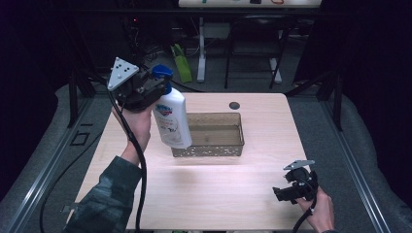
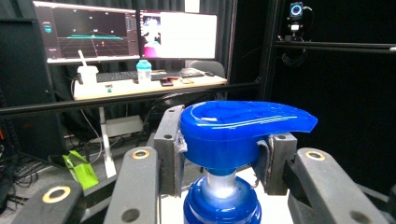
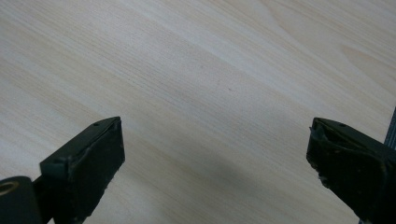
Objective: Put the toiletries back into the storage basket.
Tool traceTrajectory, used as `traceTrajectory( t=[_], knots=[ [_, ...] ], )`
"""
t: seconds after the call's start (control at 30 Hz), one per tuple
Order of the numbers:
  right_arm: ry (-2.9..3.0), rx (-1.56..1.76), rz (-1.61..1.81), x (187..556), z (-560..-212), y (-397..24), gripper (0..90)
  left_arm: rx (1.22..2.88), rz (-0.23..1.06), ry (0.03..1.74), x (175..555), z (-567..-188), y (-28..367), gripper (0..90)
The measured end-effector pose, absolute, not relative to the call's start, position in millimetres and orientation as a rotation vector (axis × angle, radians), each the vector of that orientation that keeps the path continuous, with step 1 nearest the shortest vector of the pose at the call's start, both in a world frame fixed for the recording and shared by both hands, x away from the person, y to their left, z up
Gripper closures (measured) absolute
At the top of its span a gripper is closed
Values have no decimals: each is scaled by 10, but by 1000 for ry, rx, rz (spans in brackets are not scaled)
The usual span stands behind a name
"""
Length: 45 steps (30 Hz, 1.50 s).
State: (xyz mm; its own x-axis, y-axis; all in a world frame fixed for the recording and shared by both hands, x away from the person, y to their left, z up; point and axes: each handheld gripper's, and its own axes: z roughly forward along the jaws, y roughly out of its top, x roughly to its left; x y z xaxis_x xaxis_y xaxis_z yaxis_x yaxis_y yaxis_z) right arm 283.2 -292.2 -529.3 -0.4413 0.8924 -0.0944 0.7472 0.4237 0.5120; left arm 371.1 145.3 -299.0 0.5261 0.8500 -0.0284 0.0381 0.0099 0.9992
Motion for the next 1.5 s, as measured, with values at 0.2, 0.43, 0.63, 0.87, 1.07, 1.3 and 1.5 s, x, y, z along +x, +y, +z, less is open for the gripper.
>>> traceTrajectory(
  t=[0.2, 0.43, 0.63, 0.87, 1.07, 1.3, 1.5],
  knots=[
    [2332, 1401, 573, 2830, -5291, -2923, 36, 1422, 757, 836, 3759, -3016, 1413, 589],
    [2333, 1401, 575, 2827, -5291, -2916, 36, 1420, 762, 849, 3827, -3050, 1362, 589],
    [2334, 1397, 571, 2826, -5294, -2924, 35, 1415, 760, 855, 3874, -3077, 1318, 589],
    [2338, 1390, 579, 2815, -5292, -2905, 36, 1408, 750, 869, 3948, -3130, 1263, 589],
    [2326, 1398, 597, 2799, -5266, -2923, 33, 1415, 771, 871, 3980, -3175, 1197, 589],
    [2333, 1393, 594, 2794, -5270, -2920, 33, 1403, 764, 891, 4019, -3229, 1188, 589],
    [2337, 1389, 596, 2789, -5268, -2912, 33, 1401, 759, 909, 4063, -3279, 1176, 590]
  ],
)
